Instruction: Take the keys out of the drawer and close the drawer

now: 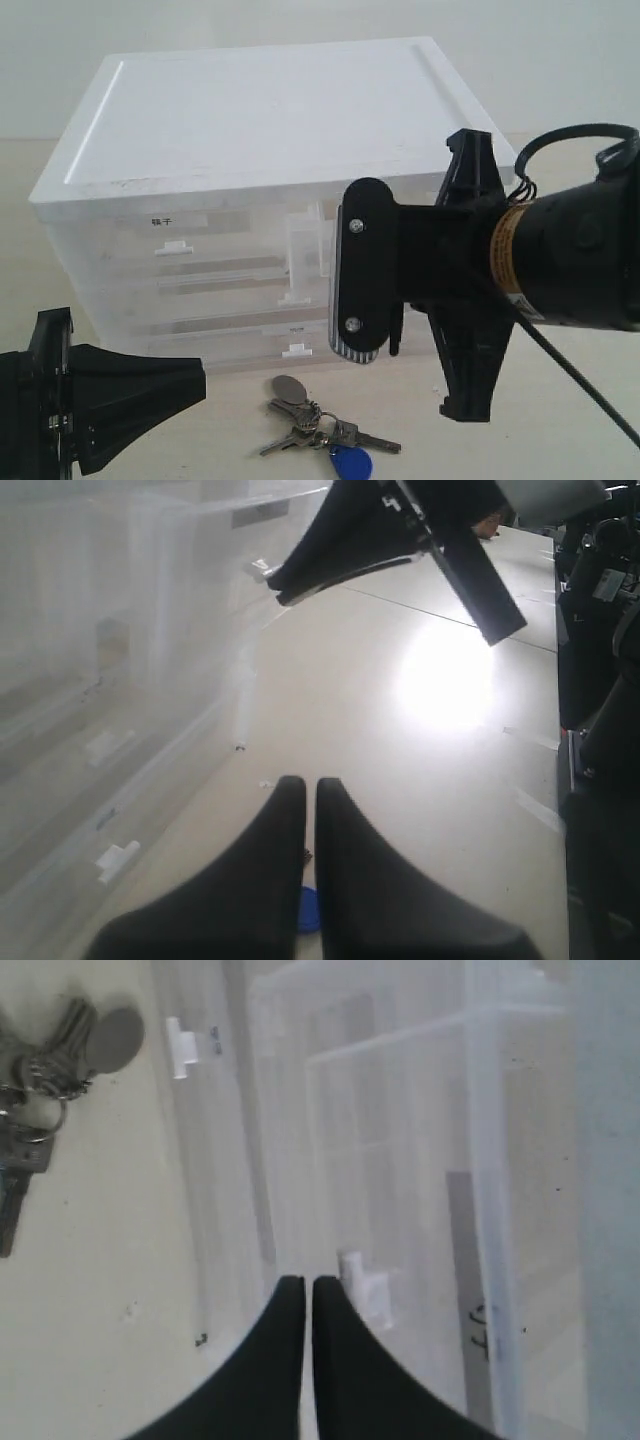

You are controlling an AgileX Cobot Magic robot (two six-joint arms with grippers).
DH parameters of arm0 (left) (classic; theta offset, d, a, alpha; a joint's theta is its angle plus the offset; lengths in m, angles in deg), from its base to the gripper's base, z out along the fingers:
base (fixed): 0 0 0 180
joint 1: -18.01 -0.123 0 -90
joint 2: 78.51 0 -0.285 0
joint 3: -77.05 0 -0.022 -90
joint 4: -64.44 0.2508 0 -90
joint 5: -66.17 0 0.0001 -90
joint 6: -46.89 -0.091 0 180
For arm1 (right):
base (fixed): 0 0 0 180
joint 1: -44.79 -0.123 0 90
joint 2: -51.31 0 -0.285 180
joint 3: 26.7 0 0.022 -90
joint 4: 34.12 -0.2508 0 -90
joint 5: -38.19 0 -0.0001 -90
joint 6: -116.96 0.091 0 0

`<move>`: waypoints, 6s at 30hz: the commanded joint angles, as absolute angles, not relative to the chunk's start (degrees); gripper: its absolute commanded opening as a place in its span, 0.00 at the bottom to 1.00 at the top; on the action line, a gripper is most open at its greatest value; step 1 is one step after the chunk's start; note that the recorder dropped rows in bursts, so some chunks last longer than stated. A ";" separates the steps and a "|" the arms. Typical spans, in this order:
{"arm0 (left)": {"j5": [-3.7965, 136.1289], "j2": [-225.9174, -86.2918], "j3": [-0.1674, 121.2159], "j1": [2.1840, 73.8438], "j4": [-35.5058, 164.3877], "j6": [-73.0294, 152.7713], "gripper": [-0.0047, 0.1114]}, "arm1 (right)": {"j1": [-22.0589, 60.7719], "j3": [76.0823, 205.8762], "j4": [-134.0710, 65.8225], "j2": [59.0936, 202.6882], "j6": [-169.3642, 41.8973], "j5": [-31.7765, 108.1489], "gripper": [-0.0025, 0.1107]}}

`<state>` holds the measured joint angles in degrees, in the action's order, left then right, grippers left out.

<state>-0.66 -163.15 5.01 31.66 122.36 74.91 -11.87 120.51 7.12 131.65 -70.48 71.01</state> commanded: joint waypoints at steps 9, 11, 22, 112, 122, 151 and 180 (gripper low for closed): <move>-1.46 -162.64 5.23 31.92 122.08 74.68 0.08 | -11.76 120.37 32.39 133.10 -46.62 70.25 0.02; -1.46 -162.64 5.23 31.92 122.08 74.68 0.08 | -11.76 120.37 32.52 133.10 -46.48 69.58 0.02; -1.46 -162.64 5.23 31.92 122.08 74.68 0.08 | -11.76 120.37 35.40 133.10 -43.20 69.41 0.02; 58.45 -188.12 34.76 73.39 119.71 91.36 0.08 | -25.72 121.39 54.48 108.97 0.03 65.25 0.02; 68.69 -191.67 39.49 73.55 119.04 93.01 0.08 | -25.72 121.39 53.40 108.97 0.03 65.53 0.02; 68.80 -192.53 43.93 81.09 118.15 95.80 0.08 | -25.72 121.39 52.11 108.97 -0.20 65.40 0.02; 73.45 -195.61 49.17 75.90 117.96 96.00 0.08 | -25.72 121.39 51.48 108.97 -0.20 65.51 0.02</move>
